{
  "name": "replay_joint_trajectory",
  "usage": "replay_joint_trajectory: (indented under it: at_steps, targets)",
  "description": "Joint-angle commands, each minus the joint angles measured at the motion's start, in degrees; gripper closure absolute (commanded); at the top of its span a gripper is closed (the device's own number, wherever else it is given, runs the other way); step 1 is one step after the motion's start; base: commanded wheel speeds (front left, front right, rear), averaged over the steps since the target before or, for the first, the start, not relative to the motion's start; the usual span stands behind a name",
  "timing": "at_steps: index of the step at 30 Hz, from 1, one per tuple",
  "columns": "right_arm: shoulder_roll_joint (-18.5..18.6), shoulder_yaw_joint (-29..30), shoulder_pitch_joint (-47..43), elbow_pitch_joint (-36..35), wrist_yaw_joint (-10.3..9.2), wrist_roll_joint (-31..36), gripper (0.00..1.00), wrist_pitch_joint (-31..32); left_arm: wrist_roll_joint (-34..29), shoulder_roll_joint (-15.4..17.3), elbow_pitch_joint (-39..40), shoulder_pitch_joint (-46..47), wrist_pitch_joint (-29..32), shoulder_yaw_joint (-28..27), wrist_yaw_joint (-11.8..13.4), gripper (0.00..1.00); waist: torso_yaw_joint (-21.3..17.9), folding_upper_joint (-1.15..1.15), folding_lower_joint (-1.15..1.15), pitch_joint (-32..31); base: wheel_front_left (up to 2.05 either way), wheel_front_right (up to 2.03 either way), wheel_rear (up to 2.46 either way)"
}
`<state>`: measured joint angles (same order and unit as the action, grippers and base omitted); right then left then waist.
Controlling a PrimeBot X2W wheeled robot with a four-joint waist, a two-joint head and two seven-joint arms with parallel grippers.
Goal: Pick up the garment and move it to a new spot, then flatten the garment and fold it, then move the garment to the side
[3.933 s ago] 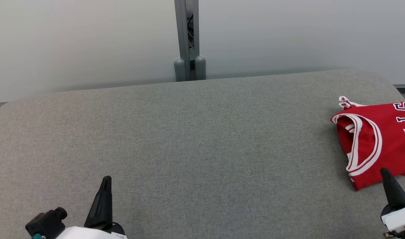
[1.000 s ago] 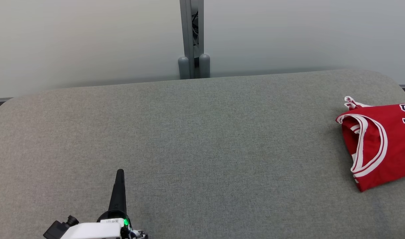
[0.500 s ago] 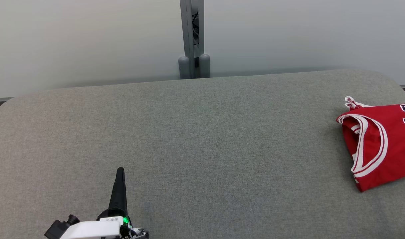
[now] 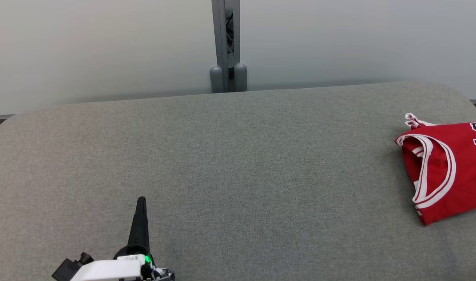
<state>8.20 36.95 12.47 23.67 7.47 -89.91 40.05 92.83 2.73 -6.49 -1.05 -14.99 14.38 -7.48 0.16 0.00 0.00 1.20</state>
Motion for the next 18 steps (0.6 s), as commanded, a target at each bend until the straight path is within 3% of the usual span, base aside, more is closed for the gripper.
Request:
replay_joint_trajectory:
  at_steps: [1, 18]
  targets:
    - [0.39, 0.27, 0.52, 0.24, 0.04, -0.29, 1.00, 0.27, 0.09, 0.10, -0.14, 0.53, -0.10, -0.04, -0.25, 1.00, 0.00, 0.00, 0.00, 0.00, 0.00, 0.00, 0.00]
    - [0.38, 0.29, 0.52, 0.24, 0.04, -0.27, 1.00, 0.28, 0.10, 0.10, -0.13, 0.53, -0.10, -0.04, -0.25, 1.00, 0.00, 0.00, 0.00, 0.00, 0.00, 0.00, 0.00]
